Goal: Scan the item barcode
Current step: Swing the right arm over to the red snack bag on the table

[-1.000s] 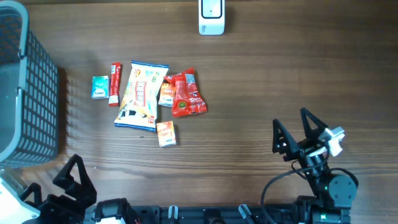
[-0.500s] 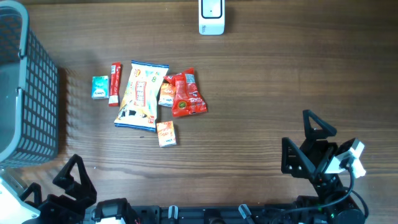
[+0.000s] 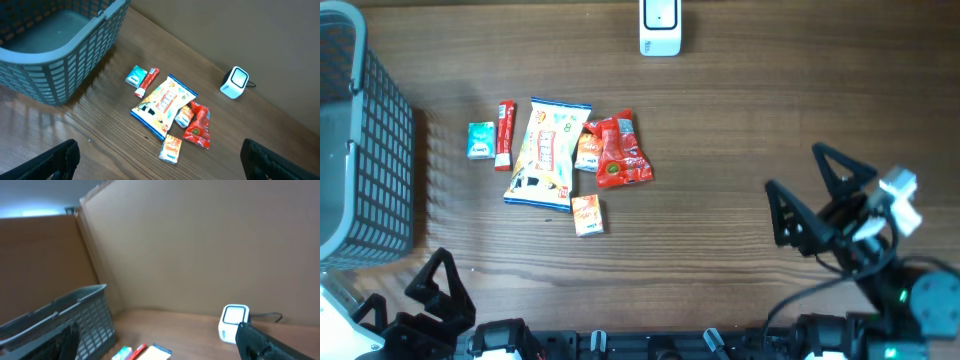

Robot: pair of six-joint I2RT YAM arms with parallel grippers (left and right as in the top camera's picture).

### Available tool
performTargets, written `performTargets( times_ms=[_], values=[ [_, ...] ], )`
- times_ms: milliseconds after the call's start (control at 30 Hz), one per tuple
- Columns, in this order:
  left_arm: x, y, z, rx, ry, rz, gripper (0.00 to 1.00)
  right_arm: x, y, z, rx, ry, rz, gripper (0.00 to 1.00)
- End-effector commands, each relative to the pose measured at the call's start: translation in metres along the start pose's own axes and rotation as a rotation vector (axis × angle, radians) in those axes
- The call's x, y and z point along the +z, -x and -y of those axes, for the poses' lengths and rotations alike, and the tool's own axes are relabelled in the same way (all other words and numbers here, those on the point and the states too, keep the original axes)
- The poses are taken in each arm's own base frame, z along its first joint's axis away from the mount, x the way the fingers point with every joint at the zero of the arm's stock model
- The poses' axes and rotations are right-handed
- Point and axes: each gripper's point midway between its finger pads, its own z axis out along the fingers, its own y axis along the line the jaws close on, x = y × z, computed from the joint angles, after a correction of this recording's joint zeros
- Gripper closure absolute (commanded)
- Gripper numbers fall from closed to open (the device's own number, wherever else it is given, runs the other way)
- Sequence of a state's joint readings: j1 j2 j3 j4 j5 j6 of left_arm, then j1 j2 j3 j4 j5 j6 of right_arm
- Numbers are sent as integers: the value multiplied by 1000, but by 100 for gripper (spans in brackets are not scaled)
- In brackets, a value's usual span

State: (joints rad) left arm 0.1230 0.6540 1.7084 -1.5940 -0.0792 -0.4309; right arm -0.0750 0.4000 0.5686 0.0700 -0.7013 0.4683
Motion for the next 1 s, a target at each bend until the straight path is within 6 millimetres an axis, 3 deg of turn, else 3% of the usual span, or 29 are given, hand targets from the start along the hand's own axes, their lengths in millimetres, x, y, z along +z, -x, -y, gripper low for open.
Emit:
performTargets(
  times_ms=[0, 333, 500, 567, 800, 967],
  values=[
    [-1, 1, 2, -2, -10, 2, 0, 21, 2, -9, 5, 114, -125, 0],
    [-1, 1, 2, -2, -11, 2, 0, 52, -34, 21, 242, 124, -357, 0],
    [-1, 1, 2, -2, -11, 2, 0, 64, -59, 46, 659, 19, -442, 0],
    [-1, 1, 2, -2, -11, 2, 0, 67, -69, 49, 702, 27, -477, 0],
    [-1, 1, 2, -2, -11, 2, 0, 77, -101, 39, 766, 126, -604, 0],
    [-1, 1, 2, -2, -10, 2, 0, 94, -106, 8, 654, 201, -607, 0]
  ],
)
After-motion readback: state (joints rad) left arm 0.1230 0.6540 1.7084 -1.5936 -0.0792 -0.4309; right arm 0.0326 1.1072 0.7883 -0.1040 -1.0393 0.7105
